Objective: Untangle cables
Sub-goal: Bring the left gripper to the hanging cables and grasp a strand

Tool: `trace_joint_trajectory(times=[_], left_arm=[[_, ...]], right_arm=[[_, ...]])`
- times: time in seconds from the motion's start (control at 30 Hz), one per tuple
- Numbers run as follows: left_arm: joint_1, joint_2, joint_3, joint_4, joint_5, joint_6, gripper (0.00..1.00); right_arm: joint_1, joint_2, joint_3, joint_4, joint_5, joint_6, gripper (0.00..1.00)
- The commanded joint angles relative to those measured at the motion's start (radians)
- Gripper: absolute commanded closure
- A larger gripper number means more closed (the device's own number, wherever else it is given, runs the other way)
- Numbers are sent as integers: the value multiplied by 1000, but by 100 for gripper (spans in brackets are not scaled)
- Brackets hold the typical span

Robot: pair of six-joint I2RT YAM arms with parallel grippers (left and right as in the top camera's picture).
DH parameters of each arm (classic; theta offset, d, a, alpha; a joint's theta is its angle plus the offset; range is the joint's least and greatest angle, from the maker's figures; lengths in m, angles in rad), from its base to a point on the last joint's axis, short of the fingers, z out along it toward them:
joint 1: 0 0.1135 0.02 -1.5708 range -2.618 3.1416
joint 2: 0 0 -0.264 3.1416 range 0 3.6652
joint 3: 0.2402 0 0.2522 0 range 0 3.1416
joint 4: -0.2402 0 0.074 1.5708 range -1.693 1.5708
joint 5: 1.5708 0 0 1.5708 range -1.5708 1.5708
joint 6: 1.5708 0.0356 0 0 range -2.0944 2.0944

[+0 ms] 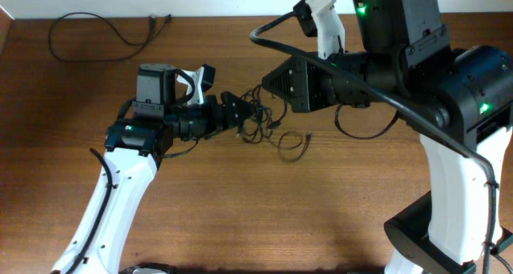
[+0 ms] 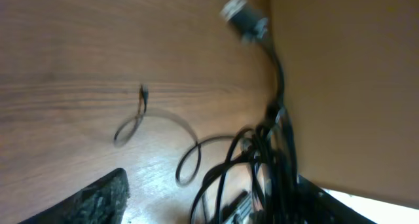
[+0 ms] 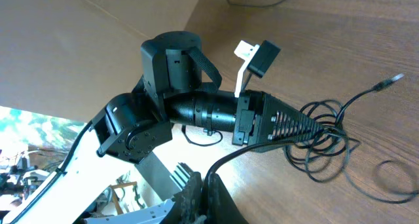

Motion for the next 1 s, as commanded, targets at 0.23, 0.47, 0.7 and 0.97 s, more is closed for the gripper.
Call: trace_joint_trajectory(times=[0.23,0.47,0.7,0.97], left_arm=[[2,2,5,-341,-729,-5,50],[3,3,11,-328,-285,141,34],[3,3,24,-178,210,184,9],[-46,3,24,-178,121,130,8]], right_arm=[[0,-5,7,7,117,3,96],[-38,-2,8,66,145,29,96],[-35,12,6,19,144,29,96],[-35,13,6,23,134,30,96]])
